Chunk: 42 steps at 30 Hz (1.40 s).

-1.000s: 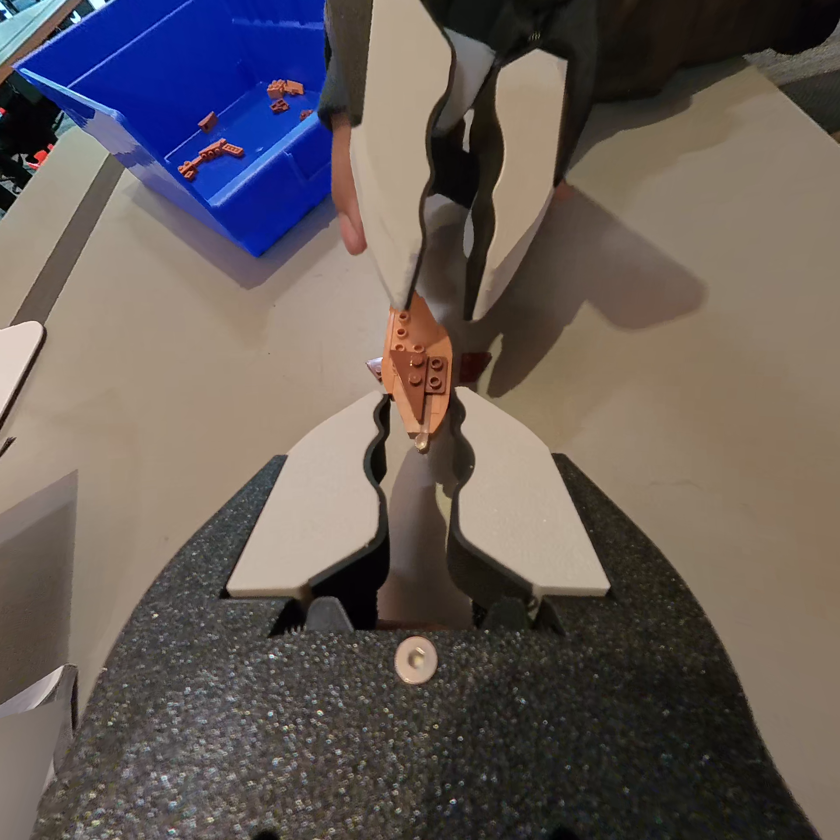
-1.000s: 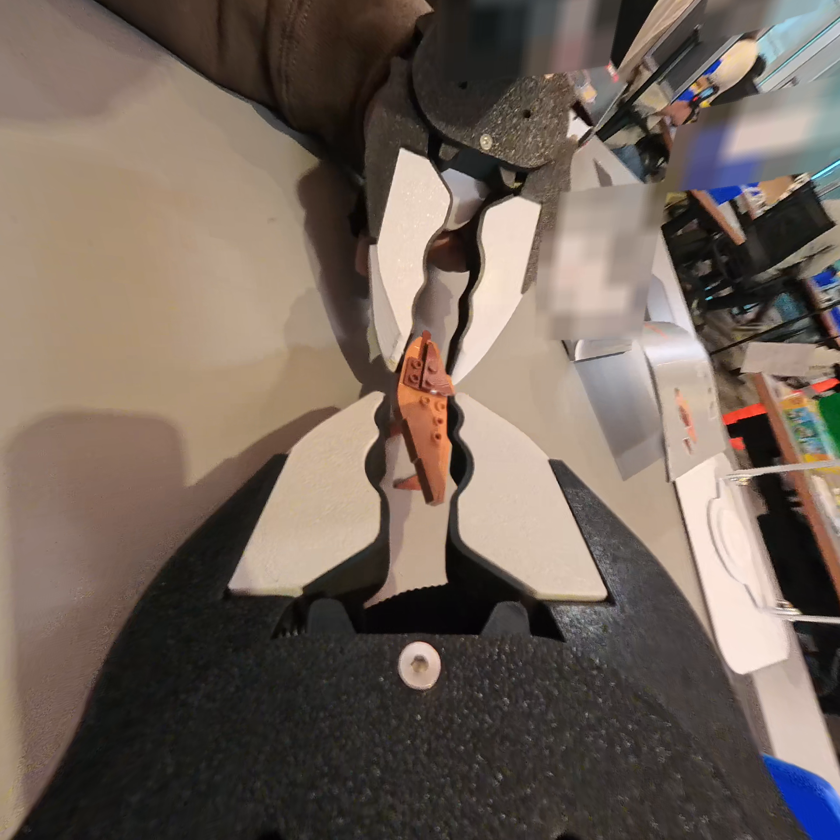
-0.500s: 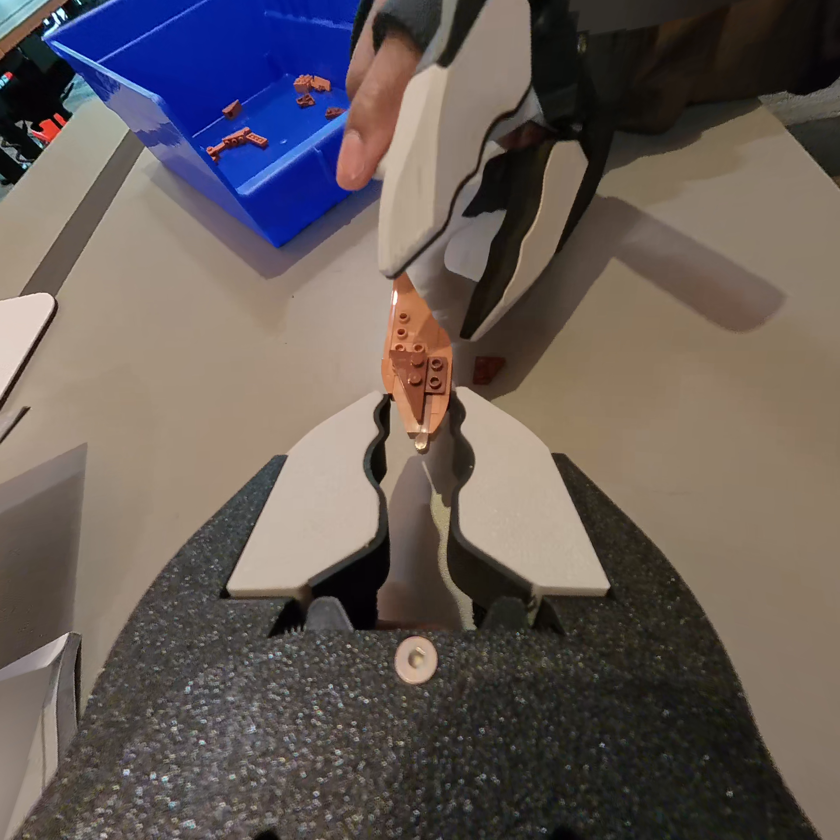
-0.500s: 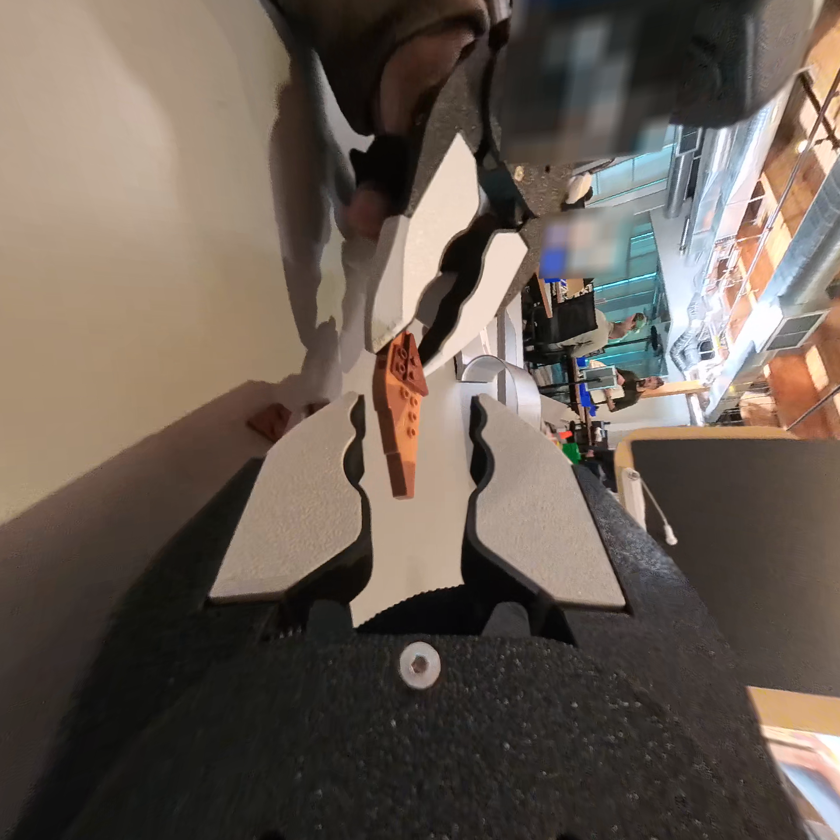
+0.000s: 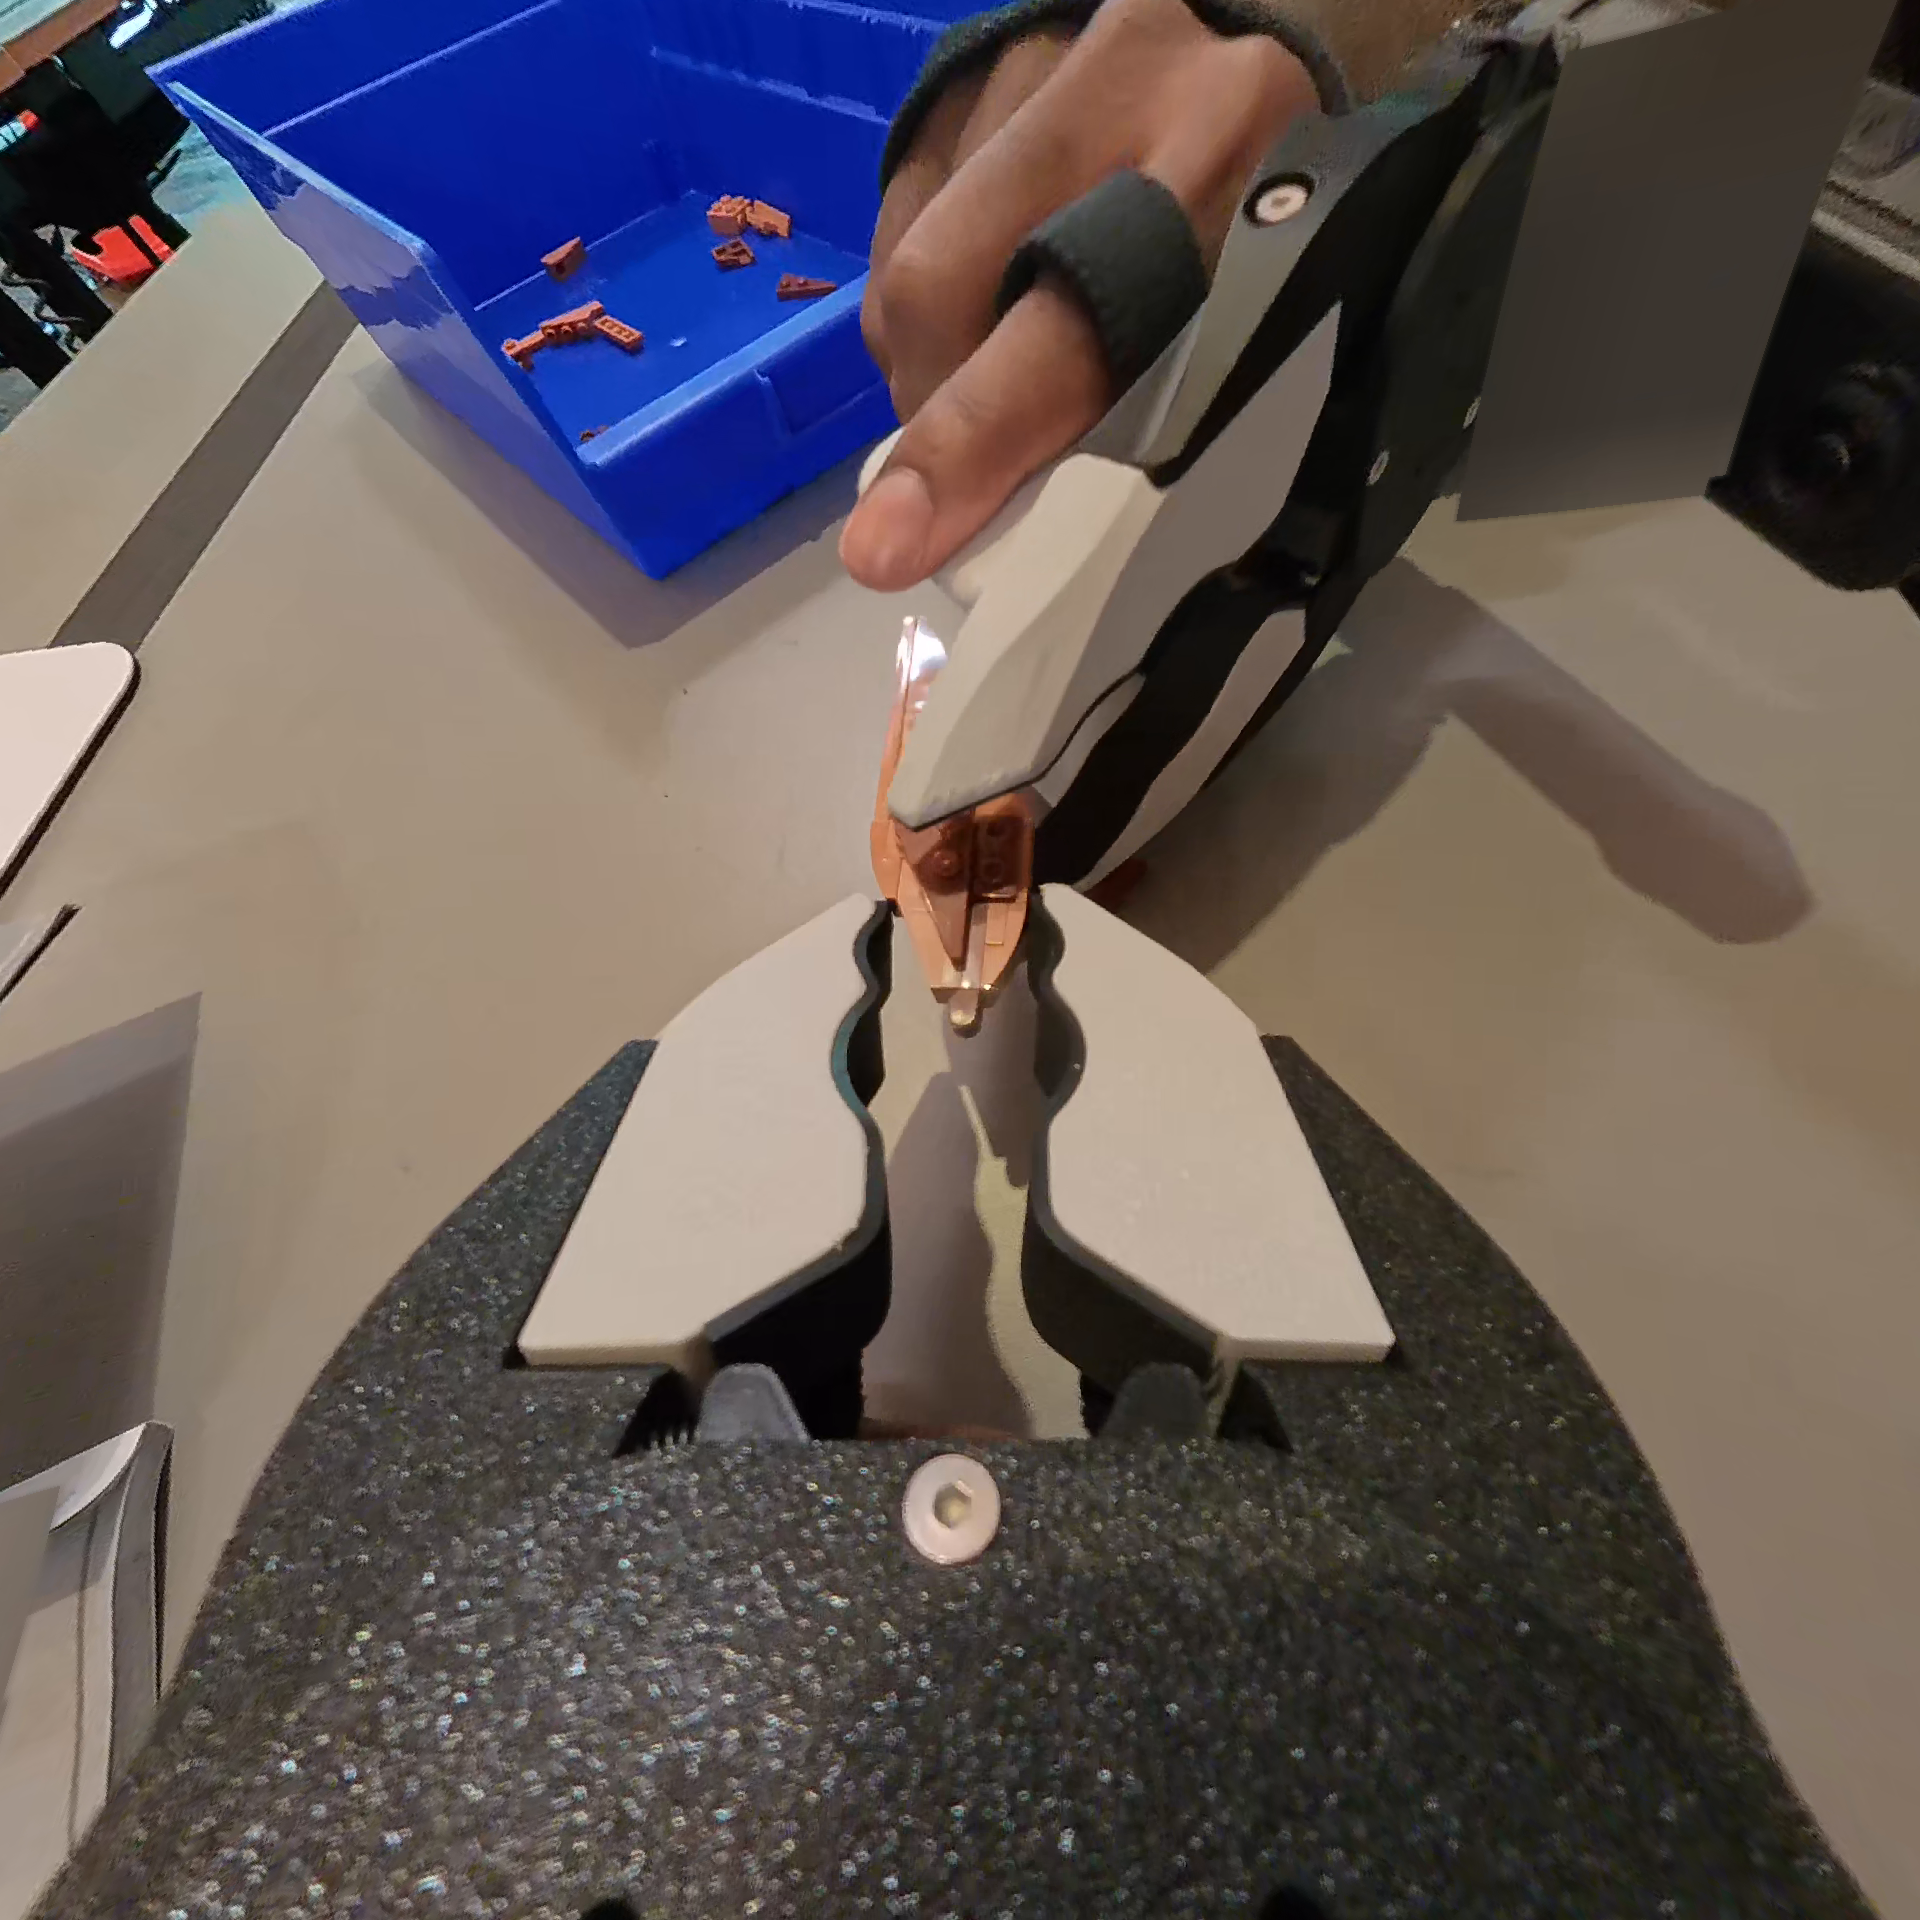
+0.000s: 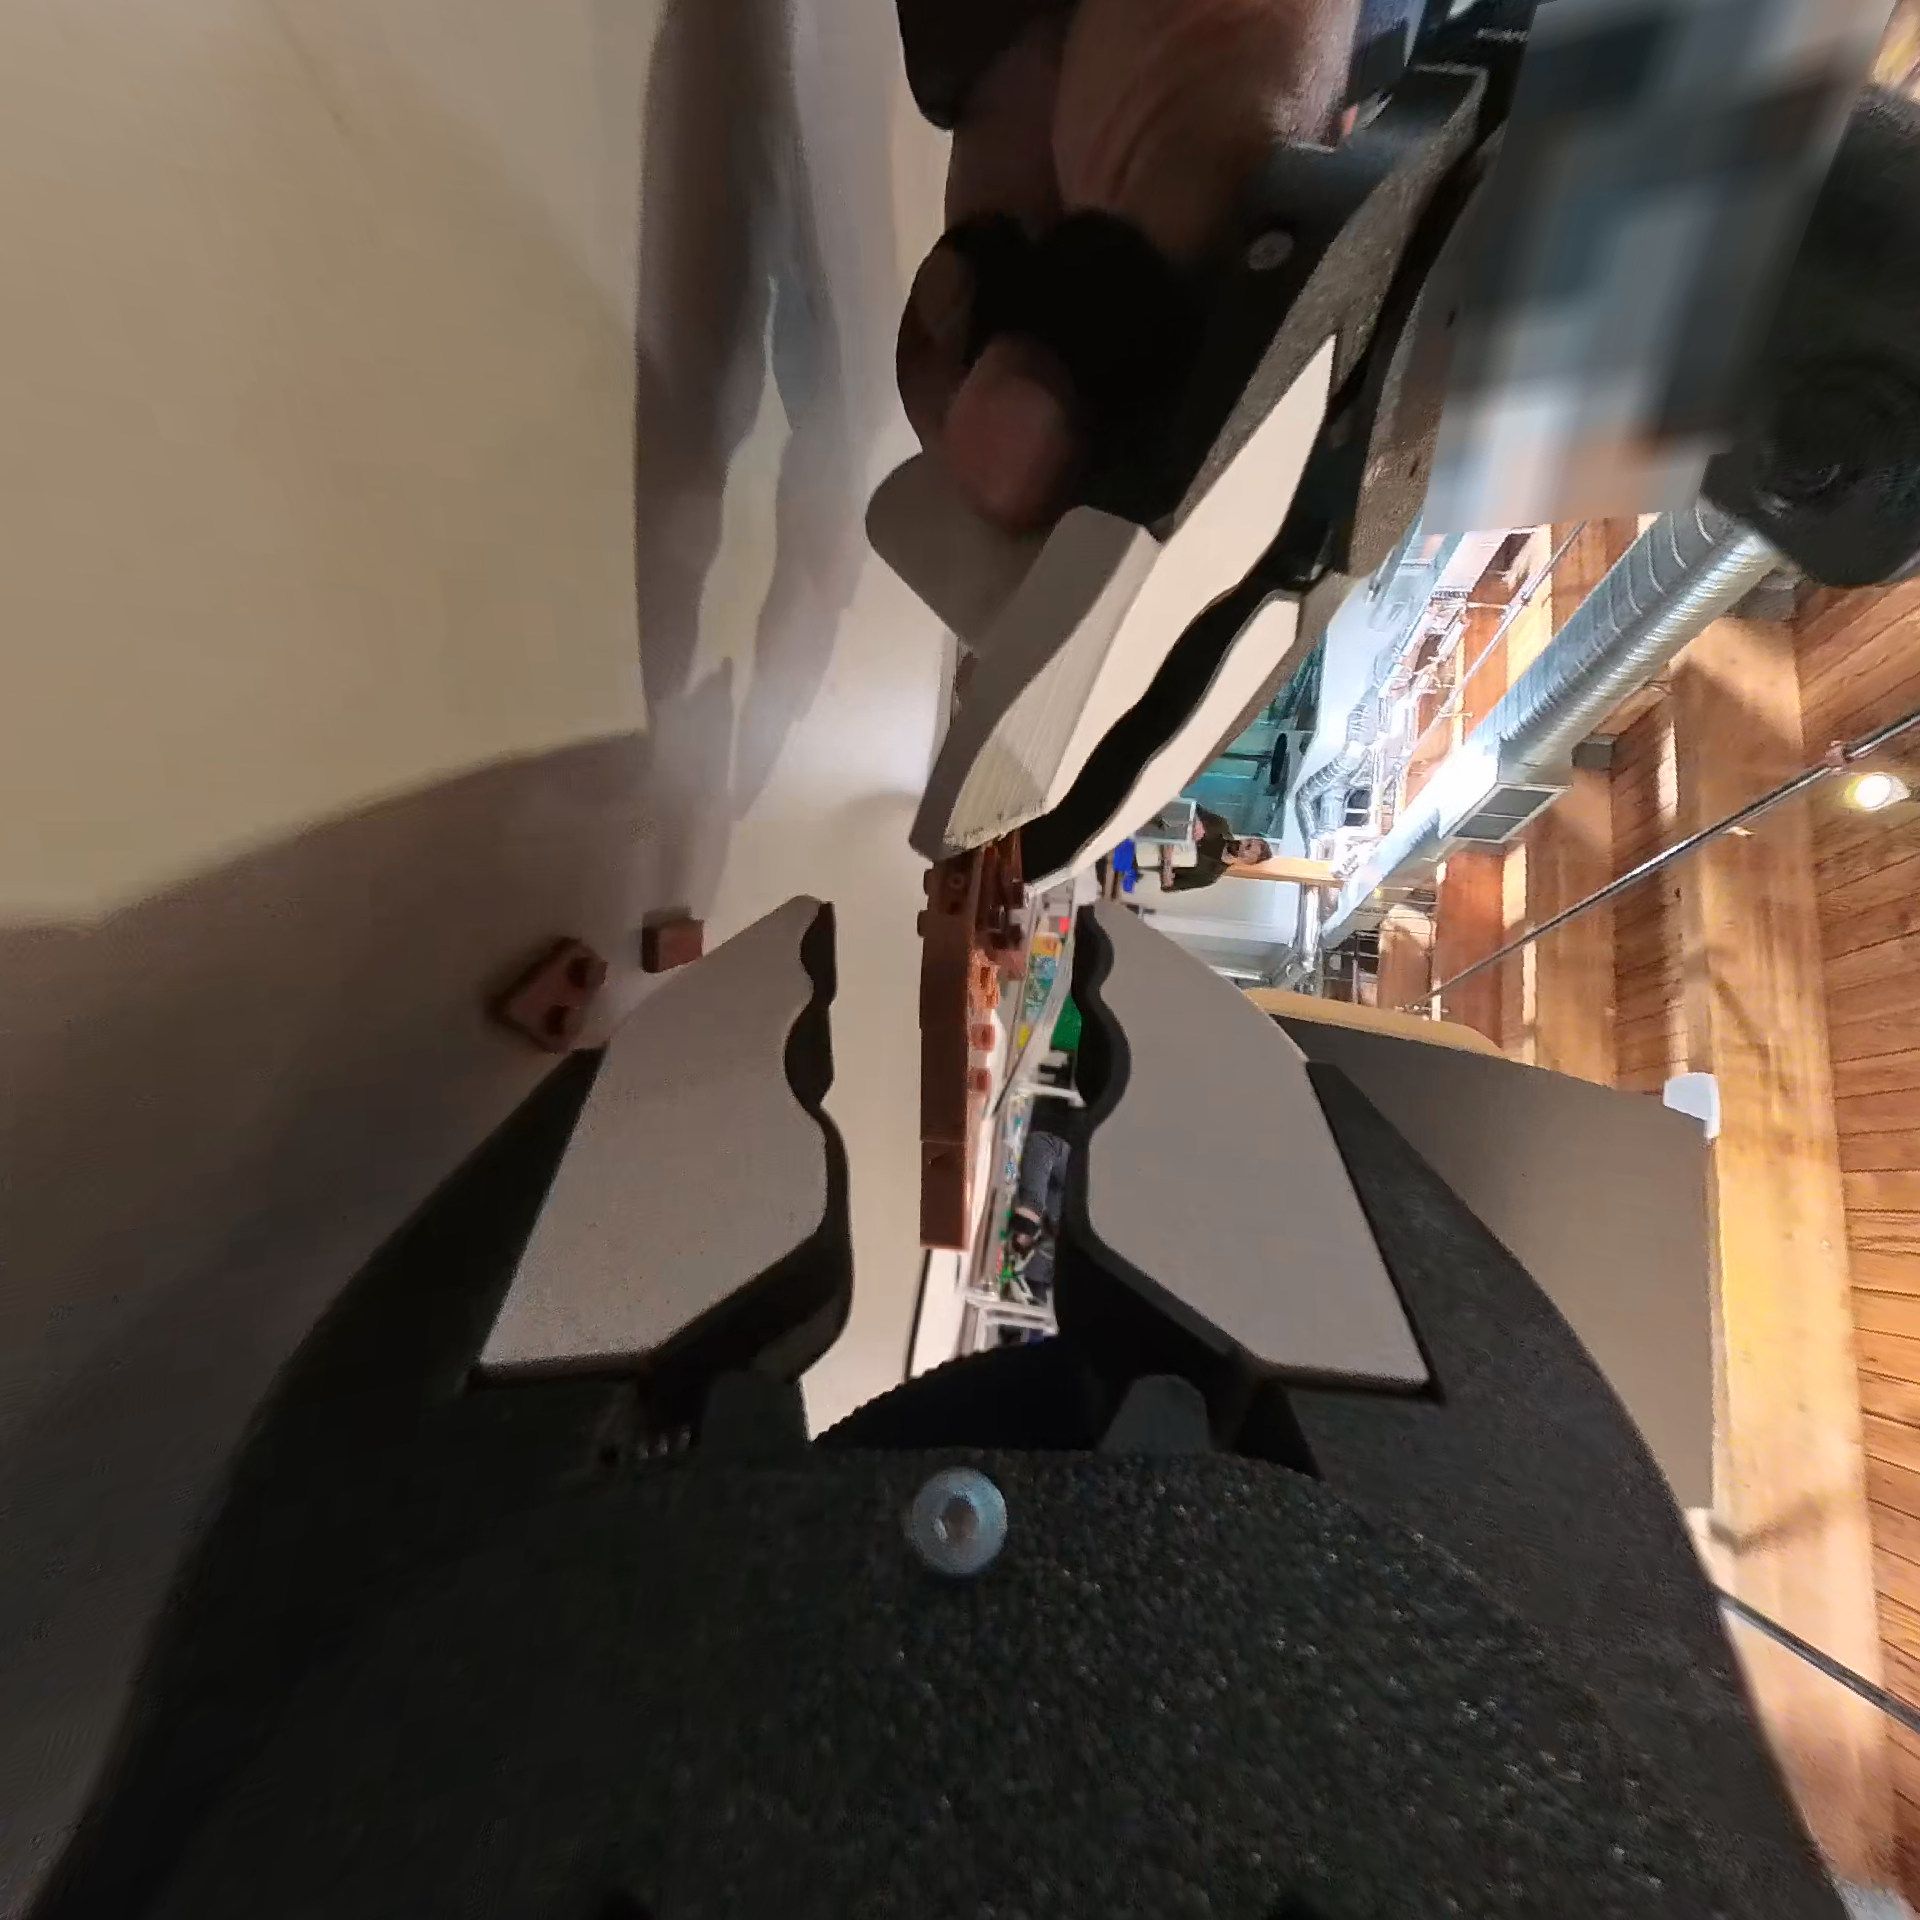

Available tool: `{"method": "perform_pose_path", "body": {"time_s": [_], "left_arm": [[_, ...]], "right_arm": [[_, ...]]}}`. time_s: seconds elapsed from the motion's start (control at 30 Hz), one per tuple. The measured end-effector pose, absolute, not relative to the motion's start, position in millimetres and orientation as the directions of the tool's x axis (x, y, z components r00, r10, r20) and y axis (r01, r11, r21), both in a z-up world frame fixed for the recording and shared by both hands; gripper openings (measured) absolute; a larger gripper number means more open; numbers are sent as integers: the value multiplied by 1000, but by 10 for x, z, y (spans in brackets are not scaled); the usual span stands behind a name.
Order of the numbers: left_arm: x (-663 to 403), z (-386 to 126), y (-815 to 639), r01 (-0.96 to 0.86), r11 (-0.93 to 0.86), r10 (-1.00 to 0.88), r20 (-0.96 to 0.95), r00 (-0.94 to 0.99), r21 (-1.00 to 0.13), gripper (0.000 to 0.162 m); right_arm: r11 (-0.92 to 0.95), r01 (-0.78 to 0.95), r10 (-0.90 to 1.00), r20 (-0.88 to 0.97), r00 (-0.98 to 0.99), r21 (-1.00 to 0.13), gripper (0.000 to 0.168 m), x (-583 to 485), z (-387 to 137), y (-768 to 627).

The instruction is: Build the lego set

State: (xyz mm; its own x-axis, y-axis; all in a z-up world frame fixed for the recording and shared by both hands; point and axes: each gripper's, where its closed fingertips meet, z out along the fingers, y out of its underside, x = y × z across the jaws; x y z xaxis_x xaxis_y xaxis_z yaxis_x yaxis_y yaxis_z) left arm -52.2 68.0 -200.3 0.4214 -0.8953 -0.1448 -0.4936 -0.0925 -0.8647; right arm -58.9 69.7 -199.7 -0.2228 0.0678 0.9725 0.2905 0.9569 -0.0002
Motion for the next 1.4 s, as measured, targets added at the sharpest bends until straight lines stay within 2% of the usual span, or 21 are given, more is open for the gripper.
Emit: {"method": "perform_pose_path", "body": {"time_s": [0.27, 0.47, 1.13, 1.4], "left_arm": [[-510, -1980, 669, -494, -79, -895, -156, 418, -866, 25], [-501, -1984, 662, -501, -70, -897, -166, 411, -863, 25], [-485, -1958, 640, -484, -71, -904, -149, 401, -872, 25], [-477, -1929, 639, -458, -83, -904, -126, 408, -885, 25]], "right_arm": [[948, 316, 31, 977, -210, 38, 36, -619, -2004, 738], [946, 319, 9, 982, -187, 52, 20, -622, -1972, 748], [946, 322, 45, 977, -210, 26, 18, -601, -1958, 735], [941, 333, 9, 978, -208, 62, 17, -592, -1924, 743]]}}
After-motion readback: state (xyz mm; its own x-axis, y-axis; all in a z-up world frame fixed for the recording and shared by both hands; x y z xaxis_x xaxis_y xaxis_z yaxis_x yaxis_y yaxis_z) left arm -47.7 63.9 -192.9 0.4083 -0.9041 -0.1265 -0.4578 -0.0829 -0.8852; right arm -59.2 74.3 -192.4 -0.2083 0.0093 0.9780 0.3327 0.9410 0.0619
